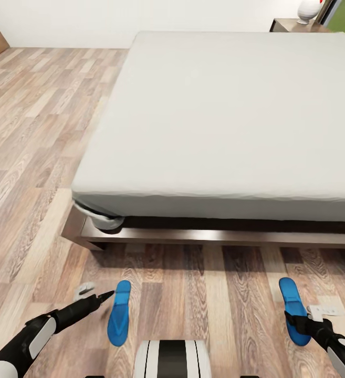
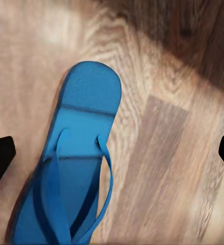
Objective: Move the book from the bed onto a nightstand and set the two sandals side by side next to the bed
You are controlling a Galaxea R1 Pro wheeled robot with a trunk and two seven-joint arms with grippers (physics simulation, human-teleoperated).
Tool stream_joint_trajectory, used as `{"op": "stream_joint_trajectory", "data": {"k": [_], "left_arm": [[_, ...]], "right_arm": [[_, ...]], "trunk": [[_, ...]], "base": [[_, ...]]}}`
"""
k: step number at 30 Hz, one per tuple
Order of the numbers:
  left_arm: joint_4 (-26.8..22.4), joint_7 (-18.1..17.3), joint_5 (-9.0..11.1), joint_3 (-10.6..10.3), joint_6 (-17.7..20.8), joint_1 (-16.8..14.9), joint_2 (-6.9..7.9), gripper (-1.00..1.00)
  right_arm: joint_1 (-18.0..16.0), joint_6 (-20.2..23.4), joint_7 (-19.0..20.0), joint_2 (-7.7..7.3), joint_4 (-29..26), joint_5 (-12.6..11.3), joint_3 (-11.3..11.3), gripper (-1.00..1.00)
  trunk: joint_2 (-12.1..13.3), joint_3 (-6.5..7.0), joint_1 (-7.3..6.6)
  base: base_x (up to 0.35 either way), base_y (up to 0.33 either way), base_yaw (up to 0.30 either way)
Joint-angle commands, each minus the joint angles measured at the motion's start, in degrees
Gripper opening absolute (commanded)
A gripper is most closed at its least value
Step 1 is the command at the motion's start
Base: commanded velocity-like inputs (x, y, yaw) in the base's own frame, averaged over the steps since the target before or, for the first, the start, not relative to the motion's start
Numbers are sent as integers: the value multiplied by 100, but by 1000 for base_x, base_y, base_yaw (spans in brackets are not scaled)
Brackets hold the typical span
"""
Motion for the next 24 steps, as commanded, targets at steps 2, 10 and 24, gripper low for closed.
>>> {"op": "stream_joint_trajectory", "data": {"k": [2,10,24], "left_arm": [[-1,1,59,-24,39,-1,9,100],[-1,9,59,-24,47,-1,10,100],[-1,8,59,-24,48,-1,5,100]], "right_arm": [[-2,2,0,-6,-4,-58,29,-100],[-2,2,-1,0,3,-58,37,-100],[-2,2,-1,0,4,-58,38,-100]], "trunk": [[-1,-3,-1],[-1,-3,-1],[-1,-3,-1]], "base": [[0,287,0],[0,289,0],[0,290,0]]}}
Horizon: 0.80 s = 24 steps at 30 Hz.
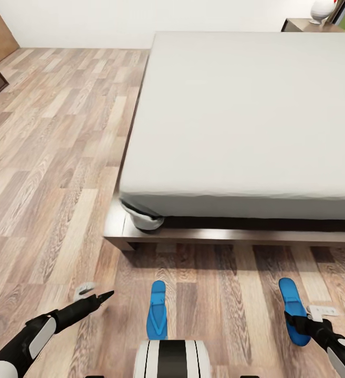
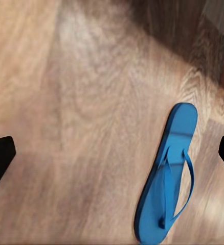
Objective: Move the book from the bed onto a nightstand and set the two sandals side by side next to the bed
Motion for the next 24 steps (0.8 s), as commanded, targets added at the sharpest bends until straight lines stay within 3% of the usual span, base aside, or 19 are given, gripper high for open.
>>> {"op": "stream_joint_trajectory", "data": {"k": [1,24], "left_arm": [[-1,2,59,-24,39,-1,5,100],[-1,3,59,-24,40,-1,6,100]], "right_arm": [[-2,3,-1,-8,-4,-58,29,-100],[-2,3,-1,-8,-4,-58,33,-100]], "trunk": [[-1,-3,-1],[-1,-3,-1]], "base": [[0,290,0],[0,290,0]]}}
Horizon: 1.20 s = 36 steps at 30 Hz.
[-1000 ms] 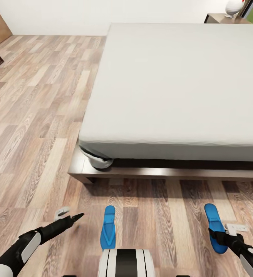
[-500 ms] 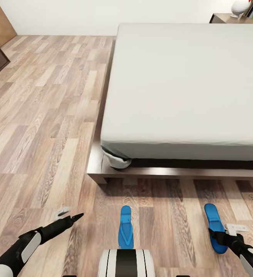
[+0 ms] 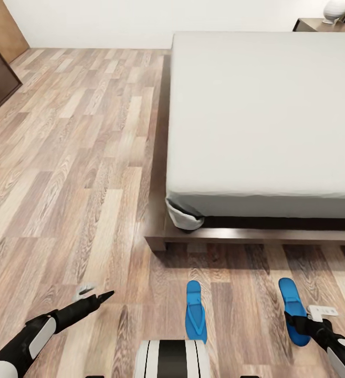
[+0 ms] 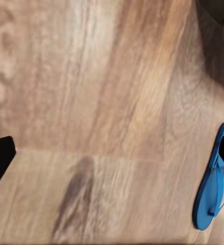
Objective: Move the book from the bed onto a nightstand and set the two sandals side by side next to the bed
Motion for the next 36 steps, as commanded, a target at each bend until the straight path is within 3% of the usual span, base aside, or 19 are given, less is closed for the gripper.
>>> {"op": "stream_joint_trajectory", "data": {"k": [1,36], "left_arm": [[-1,4,59,-24,38,-1,5,100],[3,10,59,-33,37,-1,5,100]], "right_arm": [[-2,3,-1,-8,-4,-58,29,-100],[-2,3,-1,-8,-4,-57,33,-100]], "trunk": [[-1,-3,-1],[-1,-3,-1]], "base": [[0,290,0],[0,290,0]]}}
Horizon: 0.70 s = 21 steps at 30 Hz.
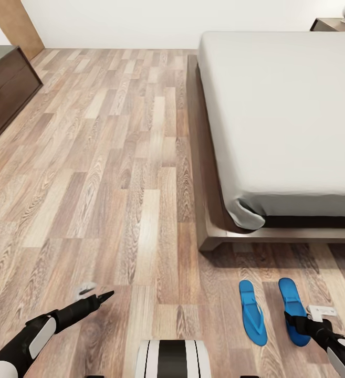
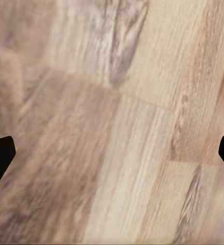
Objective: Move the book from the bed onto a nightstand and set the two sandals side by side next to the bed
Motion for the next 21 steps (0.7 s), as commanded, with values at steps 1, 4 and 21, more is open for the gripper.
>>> {"op": "stream_joint_trajectory", "data": {"k": [1,4,21], "left_arm": [[0,2,59,-25,38,-1,5,100],[4,2,59,-26,38,-1,5,100],[5,3,59,-18,29,-1,5,100]], "right_arm": [[-2,3,-1,-8,-4,-58,29,-100],[-2,3,-1,-8,-4,-58,29,-100],[-2,3,-1,-8,-4,-57,29,-100]], "trunk": [[-1,-3,-1],[-1,-3,-1],[-1,-3,-1]], "base": [[27,294,0],[34,212,0],[25,56,0]]}}
